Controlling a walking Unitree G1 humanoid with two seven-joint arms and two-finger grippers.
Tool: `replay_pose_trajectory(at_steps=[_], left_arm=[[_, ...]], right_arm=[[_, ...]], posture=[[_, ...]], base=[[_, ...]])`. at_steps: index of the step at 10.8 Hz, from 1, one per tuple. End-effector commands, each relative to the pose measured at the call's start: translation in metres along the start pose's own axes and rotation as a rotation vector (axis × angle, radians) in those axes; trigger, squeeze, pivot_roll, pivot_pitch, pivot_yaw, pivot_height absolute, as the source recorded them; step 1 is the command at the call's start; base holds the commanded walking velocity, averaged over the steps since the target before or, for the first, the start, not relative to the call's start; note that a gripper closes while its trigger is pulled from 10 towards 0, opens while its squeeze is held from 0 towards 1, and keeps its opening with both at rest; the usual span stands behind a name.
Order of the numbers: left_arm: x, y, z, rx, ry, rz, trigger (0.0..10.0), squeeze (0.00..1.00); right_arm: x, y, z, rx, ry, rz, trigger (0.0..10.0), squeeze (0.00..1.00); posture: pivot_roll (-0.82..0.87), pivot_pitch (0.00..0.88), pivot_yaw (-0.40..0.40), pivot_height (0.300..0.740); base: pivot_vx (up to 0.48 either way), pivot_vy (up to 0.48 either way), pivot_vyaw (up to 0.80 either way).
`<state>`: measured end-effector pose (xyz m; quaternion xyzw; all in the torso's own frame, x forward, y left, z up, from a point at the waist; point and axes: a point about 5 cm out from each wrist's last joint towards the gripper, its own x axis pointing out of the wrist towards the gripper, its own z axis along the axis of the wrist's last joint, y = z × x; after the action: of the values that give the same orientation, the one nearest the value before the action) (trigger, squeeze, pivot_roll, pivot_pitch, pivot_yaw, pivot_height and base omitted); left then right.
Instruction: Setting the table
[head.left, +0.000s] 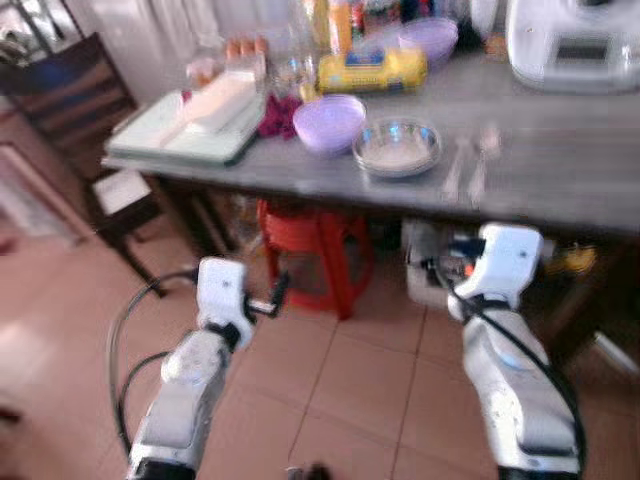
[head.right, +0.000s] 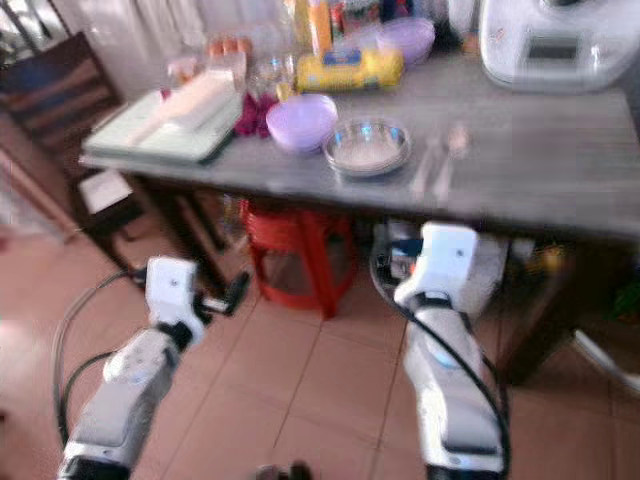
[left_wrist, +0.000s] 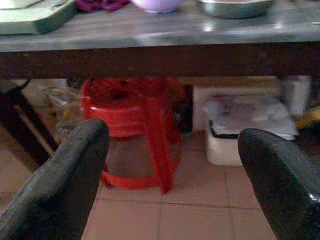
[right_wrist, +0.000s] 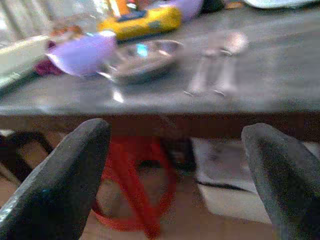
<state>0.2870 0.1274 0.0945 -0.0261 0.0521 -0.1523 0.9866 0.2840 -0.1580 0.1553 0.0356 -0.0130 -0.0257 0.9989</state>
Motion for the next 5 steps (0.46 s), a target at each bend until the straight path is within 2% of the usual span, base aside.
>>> replay_pose_trajectory(at_steps=[1,3,5], left_arm=[[-0.0024,0.0074,0.0005,0.023,0.008,0.014,10.0,0.00],[-0.0029,0.0045,0.0008,0.019,0.005,-0.004,10.0,0.00],[-0.0031,0.0029,0.0010,0.017,-0.002,-0.018,10.0,0.00]], right_arm=[[-0.0006,0.0036,0.0012,0.013,-0.001,0.000,10.0,0.00],[0.0002,0.0052,-0.0012,0.014,0.010,0.006,10.0,0.00],[0.0006,0.0059,-0.0010,0.011,0.010,0.012,10.0,0.00]], posture=[[-0.11,0.101,0.157,0.740],[-0.11,0.100,0.151,0.740],[-0.10,0.096,0.148,0.740]], base=[[-0.289,0.000,0.00],[-0.259,0.000,0.00],[0.000,0.000,0.00]])
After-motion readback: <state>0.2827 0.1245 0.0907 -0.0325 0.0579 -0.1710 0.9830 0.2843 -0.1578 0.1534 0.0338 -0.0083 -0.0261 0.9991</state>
